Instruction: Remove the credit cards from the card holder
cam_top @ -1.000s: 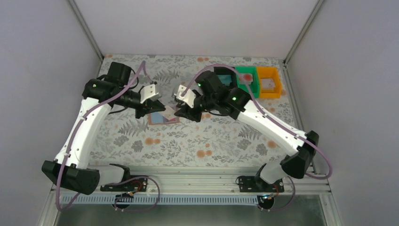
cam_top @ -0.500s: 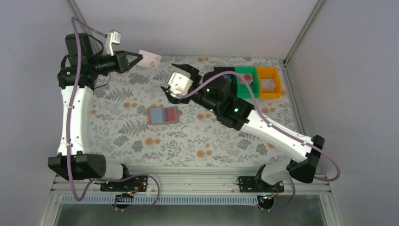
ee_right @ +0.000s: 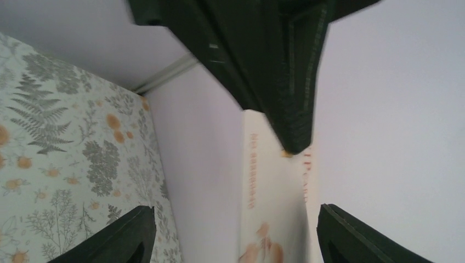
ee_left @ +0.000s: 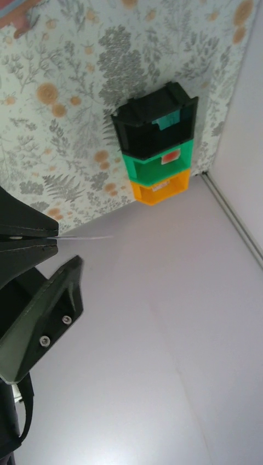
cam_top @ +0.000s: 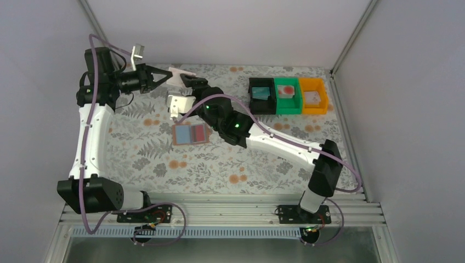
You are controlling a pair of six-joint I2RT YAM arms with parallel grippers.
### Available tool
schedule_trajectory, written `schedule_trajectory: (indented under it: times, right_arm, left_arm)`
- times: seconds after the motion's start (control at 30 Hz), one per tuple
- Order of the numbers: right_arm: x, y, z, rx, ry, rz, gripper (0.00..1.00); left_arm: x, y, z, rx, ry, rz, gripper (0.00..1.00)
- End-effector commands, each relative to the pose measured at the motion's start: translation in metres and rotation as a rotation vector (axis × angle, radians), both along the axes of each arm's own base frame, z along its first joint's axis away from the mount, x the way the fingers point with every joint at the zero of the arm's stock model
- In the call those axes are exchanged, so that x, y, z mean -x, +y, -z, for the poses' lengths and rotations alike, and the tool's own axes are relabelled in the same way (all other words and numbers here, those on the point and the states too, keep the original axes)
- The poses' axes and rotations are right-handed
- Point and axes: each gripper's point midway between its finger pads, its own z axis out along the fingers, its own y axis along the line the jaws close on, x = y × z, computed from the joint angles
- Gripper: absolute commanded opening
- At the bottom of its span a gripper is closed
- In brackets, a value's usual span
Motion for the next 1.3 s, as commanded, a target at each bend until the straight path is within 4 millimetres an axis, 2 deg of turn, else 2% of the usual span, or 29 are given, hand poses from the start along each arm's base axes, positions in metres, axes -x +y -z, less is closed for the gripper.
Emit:
schedule_trajectory:
  times: [0.0,0.13,0.3,0.43,0.47,0.57,0.6,0.73,0.8,0.9,1.0,1.17,1.27]
  right_arm:
    - [-0.016,-0.005,-0.038,-0.062,-0.096,0.123,0.69]
    - [-0.022,-0.007,-0.039,-0.071,-0.094,0.15,0.44]
    - [-0.027,-0.009,-0.041,-0.087,-0.075,0.174,0.05]
    - [-0.032,-0.019,-0.051,-0.127,-0.018,0.186,0.04]
    - [-0.035,-0.023,-0.048,-0.126,-0.001,0.189,0.04]
    - [-0.046,-0.037,-0.041,-0.123,0.047,0.209,0.04]
    - [-0.051,-0.043,-0.037,-0.122,0.065,0.217,0.04]
    - [-0.07,-0.071,-0.026,-0.122,0.123,0.264,0.04]
    - [-0.086,-0.094,-0.015,-0.106,0.15,0.306,0.04]
    - [-0.106,-0.141,-0.009,-0.112,0.196,0.373,0.04]
    - [-0.126,-0.189,0.014,-0.075,0.245,0.423,0.04]
    - [-0.166,-0.288,0.044,-0.044,0.28,0.591,0.04]
    - [-0.181,-0.337,0.069,0.007,0.286,0.626,0.04]
  left_arm:
    - [0.01,-0.001,0.005,0.041,0.046,0.012,0.02]
    - [0.013,-0.002,0.005,0.042,0.045,0.012,0.02]
    - [0.014,-0.002,0.008,0.037,0.045,0.005,0.02]
    - [0.016,0.0,0.022,0.027,0.065,-0.017,0.03]
    - [0.016,0.001,0.025,0.021,0.064,-0.024,0.09]
    - [0.014,0.003,0.035,-0.008,0.056,-0.049,0.66]
    - [0.012,0.004,0.039,-0.021,0.05,-0.054,0.78]
    - [0.004,0.008,0.052,-0.073,0.029,-0.066,0.99]
    - [0.0,0.01,0.06,-0.11,0.013,-0.067,1.0]
    - [-0.004,0.019,0.078,-0.169,0.001,-0.079,1.0]
    - [-0.008,0.03,0.102,-0.247,-0.025,-0.067,1.0]
    - [-0.016,0.044,0.143,-0.373,-0.051,-0.041,1.0]
    - [-0.018,0.049,0.162,-0.437,-0.087,-0.041,1.0]
